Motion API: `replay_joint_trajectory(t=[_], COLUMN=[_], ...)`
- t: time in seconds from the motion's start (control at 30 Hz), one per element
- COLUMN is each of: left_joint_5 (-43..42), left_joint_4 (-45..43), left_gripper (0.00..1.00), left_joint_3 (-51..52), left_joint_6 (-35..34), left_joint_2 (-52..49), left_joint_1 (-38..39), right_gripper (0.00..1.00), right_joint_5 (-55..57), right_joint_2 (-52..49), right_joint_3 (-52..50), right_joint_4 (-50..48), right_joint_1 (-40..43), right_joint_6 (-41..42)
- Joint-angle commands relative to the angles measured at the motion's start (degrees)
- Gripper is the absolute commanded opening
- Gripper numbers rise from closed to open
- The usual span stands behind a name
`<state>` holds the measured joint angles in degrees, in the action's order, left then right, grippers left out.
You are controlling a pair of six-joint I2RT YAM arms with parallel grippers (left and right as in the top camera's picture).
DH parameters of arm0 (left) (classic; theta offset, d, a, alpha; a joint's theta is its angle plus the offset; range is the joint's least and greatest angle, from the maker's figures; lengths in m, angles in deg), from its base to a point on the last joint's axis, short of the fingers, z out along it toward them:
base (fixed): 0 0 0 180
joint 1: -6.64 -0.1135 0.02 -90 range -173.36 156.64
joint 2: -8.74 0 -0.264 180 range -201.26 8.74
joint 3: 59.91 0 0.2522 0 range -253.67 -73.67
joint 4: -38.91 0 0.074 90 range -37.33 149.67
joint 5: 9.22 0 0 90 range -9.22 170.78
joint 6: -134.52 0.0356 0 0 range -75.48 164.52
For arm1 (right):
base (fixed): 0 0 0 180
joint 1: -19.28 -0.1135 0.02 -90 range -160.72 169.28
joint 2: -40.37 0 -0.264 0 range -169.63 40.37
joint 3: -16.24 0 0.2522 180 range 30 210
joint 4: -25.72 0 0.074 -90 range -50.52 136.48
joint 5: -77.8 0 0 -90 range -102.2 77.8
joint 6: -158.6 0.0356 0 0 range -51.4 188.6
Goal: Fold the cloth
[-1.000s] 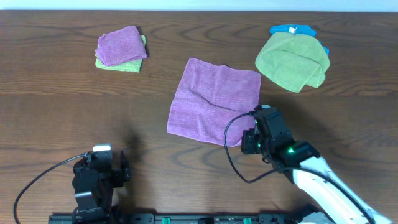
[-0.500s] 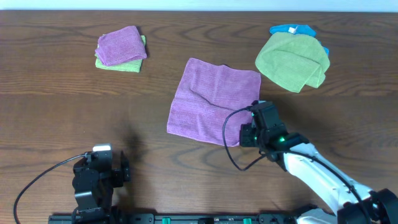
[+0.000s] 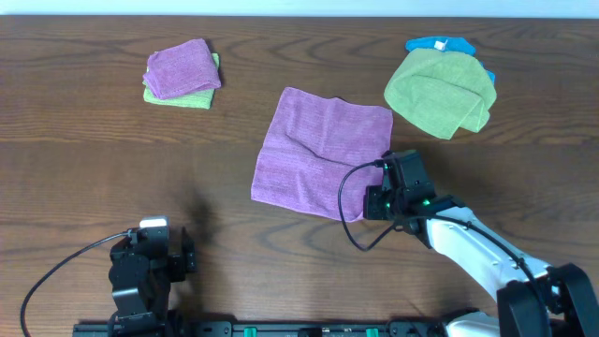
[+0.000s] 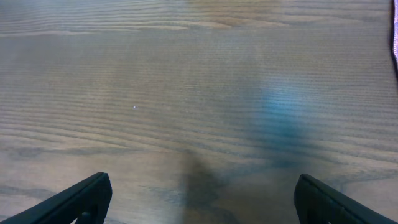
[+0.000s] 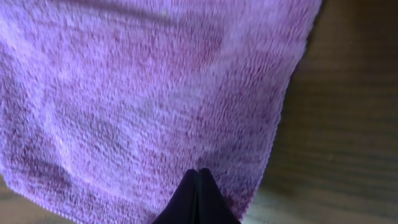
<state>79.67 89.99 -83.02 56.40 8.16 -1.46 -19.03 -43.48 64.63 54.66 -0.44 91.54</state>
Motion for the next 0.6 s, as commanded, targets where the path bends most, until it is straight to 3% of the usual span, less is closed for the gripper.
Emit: replay_joint_trajectory(t=[0.0,0.57], left_joint_5=[0.2,0.2], left_joint_4=[0.2,0.2], left_gripper=[0.95,0.95], left_joint_3=[0.4,0.4], left_joint_6=[0.3,0.3], left_joint_2=[0.3,0.3], left_joint_1=[-0.1,-0.1], right_gripper=[0.01,0.01], right_joint_5=[-1.7,3.6], right_joint_2=[-0.3,0.5], right_joint_3=[-0.2,-0.2], right_joint_4=[1.8,13.9], right_joint_1=[-0.6,-1.3], right_joint_6=[-0.9,1.4])
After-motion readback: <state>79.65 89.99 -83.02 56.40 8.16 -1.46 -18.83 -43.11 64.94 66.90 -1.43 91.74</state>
